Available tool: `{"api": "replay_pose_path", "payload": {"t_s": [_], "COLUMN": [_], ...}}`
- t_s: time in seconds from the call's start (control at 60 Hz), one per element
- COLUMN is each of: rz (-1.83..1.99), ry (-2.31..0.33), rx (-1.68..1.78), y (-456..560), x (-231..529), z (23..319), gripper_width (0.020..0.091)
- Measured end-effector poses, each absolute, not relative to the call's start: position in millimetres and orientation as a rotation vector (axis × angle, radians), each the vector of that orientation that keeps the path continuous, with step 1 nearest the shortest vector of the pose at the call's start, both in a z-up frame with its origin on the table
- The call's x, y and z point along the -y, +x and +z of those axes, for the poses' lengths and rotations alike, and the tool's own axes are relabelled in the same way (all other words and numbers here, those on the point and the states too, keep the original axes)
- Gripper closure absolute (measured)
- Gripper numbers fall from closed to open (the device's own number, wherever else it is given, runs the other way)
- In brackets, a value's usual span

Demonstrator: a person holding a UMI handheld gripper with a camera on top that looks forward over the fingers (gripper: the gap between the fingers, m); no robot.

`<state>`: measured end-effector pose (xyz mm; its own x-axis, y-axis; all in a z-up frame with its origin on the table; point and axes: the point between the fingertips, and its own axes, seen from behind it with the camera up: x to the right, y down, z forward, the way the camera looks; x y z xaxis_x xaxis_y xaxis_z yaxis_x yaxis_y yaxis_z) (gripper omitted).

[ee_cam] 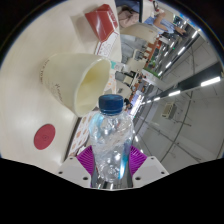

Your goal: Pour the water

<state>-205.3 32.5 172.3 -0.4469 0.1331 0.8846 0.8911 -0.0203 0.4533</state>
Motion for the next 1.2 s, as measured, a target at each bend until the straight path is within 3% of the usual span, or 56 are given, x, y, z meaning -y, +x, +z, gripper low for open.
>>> {"api": "replay_pose_path", "payload": {"t_s": [0.133,0.417,0.517,0.683,0.967,1.117,1.2], "rz": [-1.372,-0.608,-0.368,-0.089,0.07,0.102,0.106], "ry": [-1.25,-1.704,-1.807,-1.936,-2.045,-2.019,-2.017], "rx": [1.485,0.864,0.646,0.393,0.214,0.172,0.175], "y": [-194.0,-185.8,-176.8,-166.6,-149.7,-146.8,-145.8], "x": [-28.9,-23.1,-25.0,-34.8,-33.6,-33.5,-34.5], "z": [186.7,207.7,193.1,142.3,64.3,67.6,67.4], "gripper_width": [0.0699,0.0699,0.0701,0.0695,0.0691,0.0677,0.0608]}}
